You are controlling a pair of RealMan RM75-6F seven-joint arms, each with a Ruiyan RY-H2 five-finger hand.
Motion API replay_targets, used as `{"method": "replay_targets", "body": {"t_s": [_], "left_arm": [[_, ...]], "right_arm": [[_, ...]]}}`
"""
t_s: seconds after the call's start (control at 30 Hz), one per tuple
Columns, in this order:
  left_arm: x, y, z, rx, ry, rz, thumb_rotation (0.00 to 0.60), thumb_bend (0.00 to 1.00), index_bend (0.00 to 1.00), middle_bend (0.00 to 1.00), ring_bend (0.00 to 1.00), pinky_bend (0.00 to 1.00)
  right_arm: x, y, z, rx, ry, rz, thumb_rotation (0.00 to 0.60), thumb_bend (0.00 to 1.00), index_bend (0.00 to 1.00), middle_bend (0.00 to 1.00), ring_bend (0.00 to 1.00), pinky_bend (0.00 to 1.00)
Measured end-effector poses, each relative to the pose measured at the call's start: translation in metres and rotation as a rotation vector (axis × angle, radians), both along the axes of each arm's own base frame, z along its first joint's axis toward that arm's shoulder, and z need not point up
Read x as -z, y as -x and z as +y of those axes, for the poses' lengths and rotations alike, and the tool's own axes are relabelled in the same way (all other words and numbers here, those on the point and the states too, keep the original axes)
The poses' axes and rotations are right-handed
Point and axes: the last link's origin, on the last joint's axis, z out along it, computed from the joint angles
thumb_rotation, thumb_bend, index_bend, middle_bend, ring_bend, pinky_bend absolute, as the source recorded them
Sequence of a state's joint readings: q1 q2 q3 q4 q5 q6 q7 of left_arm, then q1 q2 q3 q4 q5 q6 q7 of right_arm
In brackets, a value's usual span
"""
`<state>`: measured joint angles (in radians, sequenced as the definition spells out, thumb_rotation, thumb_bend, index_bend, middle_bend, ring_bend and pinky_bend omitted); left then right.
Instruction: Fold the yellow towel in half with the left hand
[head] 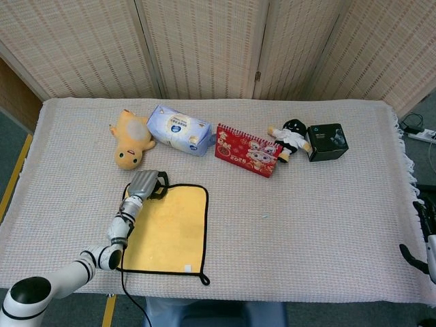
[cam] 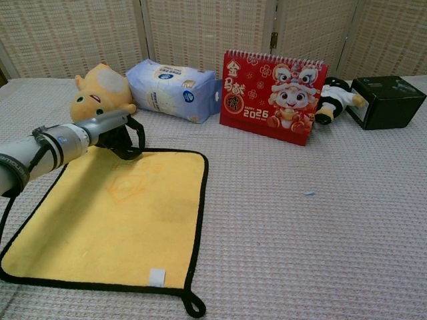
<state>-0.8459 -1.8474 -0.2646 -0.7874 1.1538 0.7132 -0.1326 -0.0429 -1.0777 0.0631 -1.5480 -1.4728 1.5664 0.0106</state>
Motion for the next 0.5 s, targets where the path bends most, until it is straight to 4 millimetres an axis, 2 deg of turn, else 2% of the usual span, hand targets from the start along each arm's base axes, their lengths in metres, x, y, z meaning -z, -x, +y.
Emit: {"method": "replay_targets", "body": {"t_s": [0.3, 0.5], "left_arm": [[-0.007, -0.011, -0.02, 0.089, -0.046, 0.0, 0.6, 0.49, 0.61, 1.0, 1.0, 1.0], [-0.013, -0.023, -0.049, 0.197, -0.106, 0.023, 0.6, 0.49, 0.61, 1.0, 1.0, 1.0]], "right_arm": [[0.001, -0.005, 0.004, -0.028, -0.008, -0.004, 0.6, 0.33, 0.0, 0.0, 0.0, 0.0], [0.001, -0.012, 0.01, -0.058, -0.008, -0.009, 0.6, 0.33, 0.0, 0.0, 0.0, 0.0]]}}
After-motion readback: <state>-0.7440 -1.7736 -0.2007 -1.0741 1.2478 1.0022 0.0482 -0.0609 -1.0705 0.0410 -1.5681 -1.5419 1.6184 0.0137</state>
